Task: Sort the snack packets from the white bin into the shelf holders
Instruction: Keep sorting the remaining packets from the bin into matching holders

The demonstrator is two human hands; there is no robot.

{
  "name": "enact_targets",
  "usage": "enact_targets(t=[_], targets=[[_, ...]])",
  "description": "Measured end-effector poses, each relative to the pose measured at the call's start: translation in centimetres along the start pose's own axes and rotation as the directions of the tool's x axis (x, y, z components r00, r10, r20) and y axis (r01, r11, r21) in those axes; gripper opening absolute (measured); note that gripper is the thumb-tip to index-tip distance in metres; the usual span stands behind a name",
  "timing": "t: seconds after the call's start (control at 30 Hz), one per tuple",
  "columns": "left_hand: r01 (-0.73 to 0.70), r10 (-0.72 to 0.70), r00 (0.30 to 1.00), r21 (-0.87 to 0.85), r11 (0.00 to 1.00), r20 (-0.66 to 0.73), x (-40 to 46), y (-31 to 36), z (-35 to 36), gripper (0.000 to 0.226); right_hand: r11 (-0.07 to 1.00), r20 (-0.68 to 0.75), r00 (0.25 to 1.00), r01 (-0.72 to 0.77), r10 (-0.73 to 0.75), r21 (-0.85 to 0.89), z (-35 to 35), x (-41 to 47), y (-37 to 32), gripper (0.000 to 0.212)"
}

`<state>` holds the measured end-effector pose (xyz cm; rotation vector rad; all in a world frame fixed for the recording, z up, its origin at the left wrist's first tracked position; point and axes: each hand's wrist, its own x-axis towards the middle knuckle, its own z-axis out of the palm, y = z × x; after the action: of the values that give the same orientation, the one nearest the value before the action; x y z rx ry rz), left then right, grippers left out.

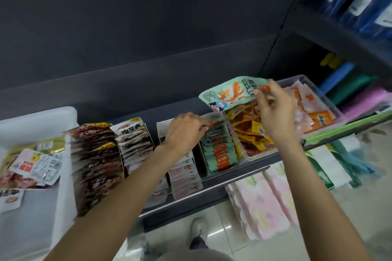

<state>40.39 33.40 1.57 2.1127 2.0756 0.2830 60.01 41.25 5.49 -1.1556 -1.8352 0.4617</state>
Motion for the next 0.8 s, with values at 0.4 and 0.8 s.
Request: enact_targets(t=[0.4,0.8], targets=[[0.027,-0.027,0.999,0.037,0.999,0.022,-1.0,0.2,0.8,0.030,0.770,0.539,0.747,0.585,-0.390,-0.254,4.5,3.4,0.0,0.033],[0.027,-0.027,0.999,0.018,0.999,-0.026,-1.1,0.4,0.8,0.029,0.786,0.666,0.699,0.554,-0.259,-0.275,6.0,1.0,-0.5,0.023]])
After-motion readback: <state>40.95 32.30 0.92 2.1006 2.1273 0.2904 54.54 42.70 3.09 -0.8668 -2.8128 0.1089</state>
